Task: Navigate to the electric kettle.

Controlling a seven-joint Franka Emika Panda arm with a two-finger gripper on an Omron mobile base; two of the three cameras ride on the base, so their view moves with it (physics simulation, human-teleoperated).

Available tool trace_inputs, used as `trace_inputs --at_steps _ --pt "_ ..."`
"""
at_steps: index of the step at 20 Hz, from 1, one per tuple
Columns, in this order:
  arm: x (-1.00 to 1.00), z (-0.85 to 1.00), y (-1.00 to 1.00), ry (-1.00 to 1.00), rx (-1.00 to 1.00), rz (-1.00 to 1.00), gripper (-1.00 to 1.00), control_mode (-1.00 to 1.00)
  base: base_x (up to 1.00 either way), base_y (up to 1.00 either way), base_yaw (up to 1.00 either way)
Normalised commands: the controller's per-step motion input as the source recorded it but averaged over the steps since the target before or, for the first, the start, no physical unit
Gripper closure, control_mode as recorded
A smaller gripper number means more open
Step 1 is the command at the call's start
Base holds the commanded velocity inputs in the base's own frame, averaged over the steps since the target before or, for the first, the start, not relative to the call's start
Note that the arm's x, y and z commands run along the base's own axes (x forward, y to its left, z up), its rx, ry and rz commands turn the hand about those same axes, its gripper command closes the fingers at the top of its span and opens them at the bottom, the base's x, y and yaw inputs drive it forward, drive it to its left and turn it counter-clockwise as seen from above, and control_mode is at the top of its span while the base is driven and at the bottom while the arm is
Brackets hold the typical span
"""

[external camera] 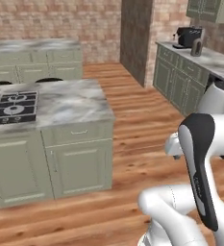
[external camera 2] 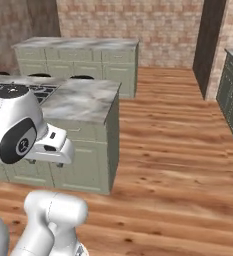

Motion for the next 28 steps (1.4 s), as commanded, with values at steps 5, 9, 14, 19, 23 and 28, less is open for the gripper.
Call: trace_inputs --at_steps 5,9,14,19,23,28 --pt "0.00 0.00 0.00 0.00 0.00 0.00 -1.00 1.00 0.98 -1.00 0.18" --pt "0.00 0.00 0.00 0.00 0.00 0.00 -1.00 1.00 0.99 -1.00 0.19" --pt "0.00 0.00 0.00 0.00 0.00 0.00 -1.00 1.00 0.98 -1.00 0.14" --pt "0.00 0.00 0.00 0.00 0.00 0.00 -1.00 1.00 1.00 -0.64 0.00" --pt "0.00 0.00 0.00 0.00 0.00 0.00 -1.00 1.00 1.00 -0.32 -0.04" --pt "0.00 0.00 0.00 0.00 0.00 0.00 -1.00 1.00 1.00 -0.05 -0.14"
